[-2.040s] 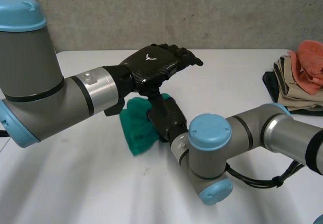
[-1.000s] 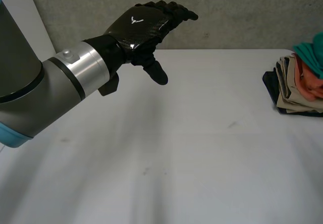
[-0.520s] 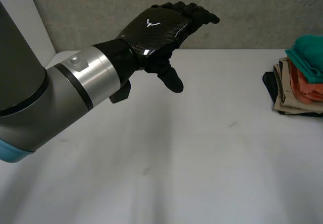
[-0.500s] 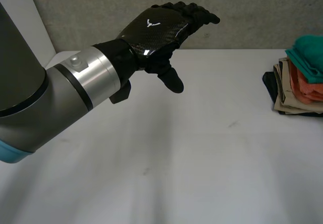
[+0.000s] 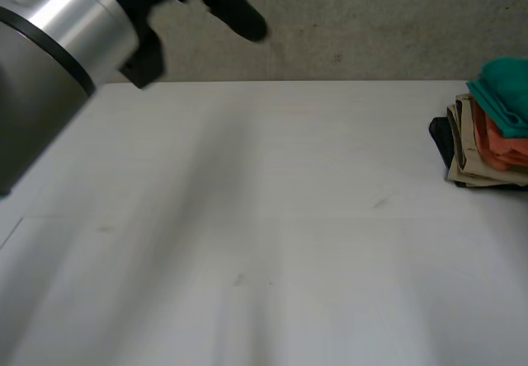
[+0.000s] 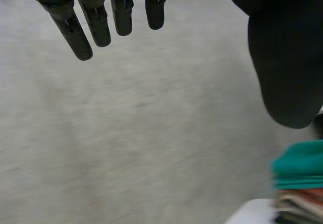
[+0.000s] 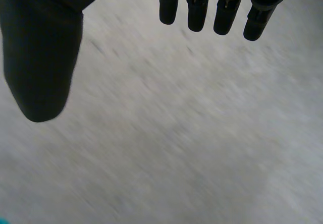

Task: Fold the laundry.

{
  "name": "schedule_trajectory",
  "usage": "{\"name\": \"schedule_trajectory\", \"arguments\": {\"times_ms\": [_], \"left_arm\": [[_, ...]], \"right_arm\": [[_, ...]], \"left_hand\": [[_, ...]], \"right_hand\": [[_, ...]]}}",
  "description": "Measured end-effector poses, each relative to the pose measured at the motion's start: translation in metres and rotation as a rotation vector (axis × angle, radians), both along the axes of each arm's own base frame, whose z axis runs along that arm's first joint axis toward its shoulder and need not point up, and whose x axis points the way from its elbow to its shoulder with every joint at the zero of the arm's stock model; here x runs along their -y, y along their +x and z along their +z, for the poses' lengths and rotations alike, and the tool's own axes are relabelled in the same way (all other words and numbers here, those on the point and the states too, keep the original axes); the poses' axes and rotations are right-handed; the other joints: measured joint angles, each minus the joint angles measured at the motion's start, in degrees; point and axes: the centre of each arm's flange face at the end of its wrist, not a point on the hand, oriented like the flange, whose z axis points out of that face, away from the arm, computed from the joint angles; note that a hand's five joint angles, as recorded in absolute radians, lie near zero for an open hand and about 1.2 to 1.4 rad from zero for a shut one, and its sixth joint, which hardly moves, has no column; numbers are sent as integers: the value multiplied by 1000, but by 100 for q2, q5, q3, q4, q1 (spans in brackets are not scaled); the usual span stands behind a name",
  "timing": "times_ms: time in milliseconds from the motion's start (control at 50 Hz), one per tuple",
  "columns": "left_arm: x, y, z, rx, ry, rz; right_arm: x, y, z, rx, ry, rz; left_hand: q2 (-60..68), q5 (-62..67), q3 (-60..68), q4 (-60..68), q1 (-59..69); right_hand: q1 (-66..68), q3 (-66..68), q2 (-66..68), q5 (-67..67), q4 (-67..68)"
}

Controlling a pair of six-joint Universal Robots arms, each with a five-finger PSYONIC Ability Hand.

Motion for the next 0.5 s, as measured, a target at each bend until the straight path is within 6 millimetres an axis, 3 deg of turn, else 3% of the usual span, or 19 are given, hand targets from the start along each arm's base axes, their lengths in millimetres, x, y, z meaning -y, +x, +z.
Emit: {"name": "schedule_trajectory", "arguments": {"times_ms": [120, 140, 160, 260, 380, 500], "left_arm": [[36, 46, -7, 6, 27, 255], [39, 52, -10, 15, 34, 281], [45, 61, -17, 33, 49, 320], [57, 90, -52, 126, 125, 434], [57, 117, -88, 236, 193, 522], [55, 135, -100, 286, 211, 575]], "right_arm": [[-30, 87, -11, 16, 65, 248], [-33, 93, -13, 16, 78, 267], [-40, 110, -21, 17, 119, 316], [-62, 152, -54, 7, 286, 442], [-75, 171, -89, -7, 431, 485], [-73, 170, -98, -2, 454, 465]], "left_hand": [[0, 0, 0, 0, 0], [0, 0, 0, 0, 0], [0, 0, 0, 0, 0], [0, 0, 0, 0, 0], [0, 0, 0, 0, 0], [0, 0, 0, 0, 0]], "right_hand": [[0, 0, 0, 0, 0], [0, 0, 0, 0, 0], [0, 0, 0, 0, 0], [0, 0, 0, 0, 0], [0, 0, 0, 0, 0], [0, 0, 0, 0, 0]]}}
